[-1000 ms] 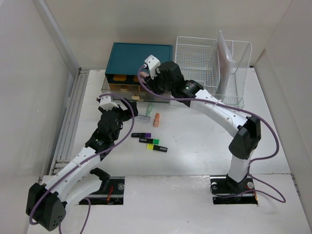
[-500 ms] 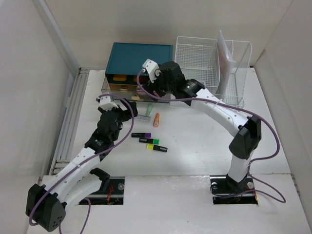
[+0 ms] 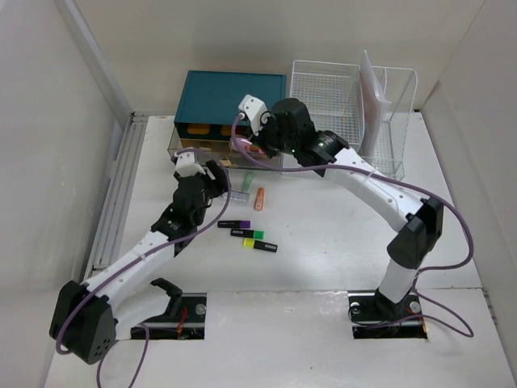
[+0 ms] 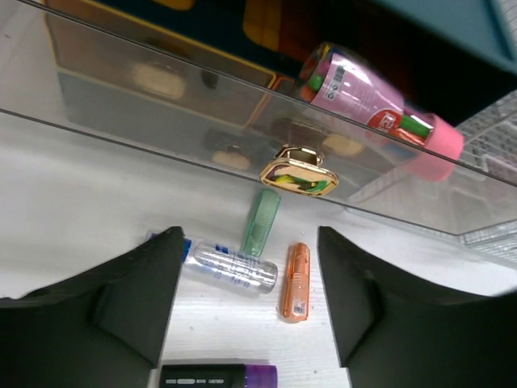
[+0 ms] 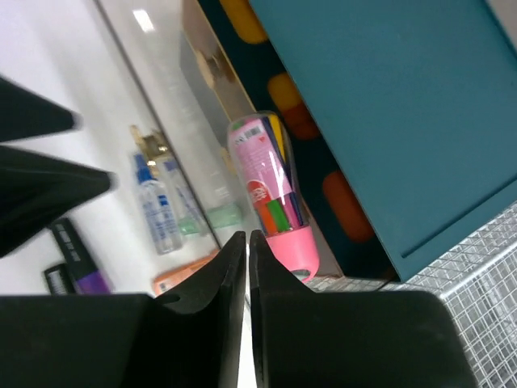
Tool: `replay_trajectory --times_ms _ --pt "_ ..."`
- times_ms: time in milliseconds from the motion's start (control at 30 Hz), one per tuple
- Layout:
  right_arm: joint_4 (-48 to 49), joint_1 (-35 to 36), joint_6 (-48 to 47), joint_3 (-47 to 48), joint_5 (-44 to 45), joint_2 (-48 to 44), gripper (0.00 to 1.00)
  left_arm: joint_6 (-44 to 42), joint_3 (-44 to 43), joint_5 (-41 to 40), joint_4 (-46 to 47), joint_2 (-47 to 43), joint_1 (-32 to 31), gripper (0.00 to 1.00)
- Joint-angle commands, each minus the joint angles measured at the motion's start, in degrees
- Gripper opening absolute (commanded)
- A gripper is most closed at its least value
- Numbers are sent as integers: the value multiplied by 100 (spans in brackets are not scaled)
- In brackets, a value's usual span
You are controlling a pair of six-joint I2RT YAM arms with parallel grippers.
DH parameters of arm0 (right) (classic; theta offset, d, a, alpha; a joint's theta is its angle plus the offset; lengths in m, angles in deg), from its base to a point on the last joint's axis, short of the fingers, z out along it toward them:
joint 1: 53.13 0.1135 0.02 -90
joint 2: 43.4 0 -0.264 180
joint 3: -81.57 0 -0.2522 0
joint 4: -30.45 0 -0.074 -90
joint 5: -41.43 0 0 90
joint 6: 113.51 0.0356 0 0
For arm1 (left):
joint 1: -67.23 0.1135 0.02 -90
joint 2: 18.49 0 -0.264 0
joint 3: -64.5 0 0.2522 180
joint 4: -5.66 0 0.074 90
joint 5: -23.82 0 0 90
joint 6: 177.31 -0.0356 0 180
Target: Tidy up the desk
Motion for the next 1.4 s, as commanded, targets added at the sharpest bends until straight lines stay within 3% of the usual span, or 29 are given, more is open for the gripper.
replay_trajectory --times_ms 0,167,567,1000,1167,1300,1367 --pt "322 -24 -210 -47 -598 -616 10 -132 -522 55 389 385 66 62" --pt "-108 -24 -666 -284 -1267 -740 0 -185 -795 135 494 904 180 56" --pt "-689 -24 -1343 -900 -1532 -1180 0 -299 -1709 468 714 2152 602 56" --pt "-409 -24 -1977 -2727 -1655 -1768 1 -466 -2475 522 714 3198 655 57" --pt "-144 28 -2038 -3325 -1524 -1830 14 -466 -2588 522 715 3313 708 58" --pt "137 256 -2038 -3686 -1575 -1593 40 -519 -2589 522 714 3366 760 59" --pt "225 388 -1977 -3748 -1576 -1383 48 -519 -2641 522 714 3366 761 59"
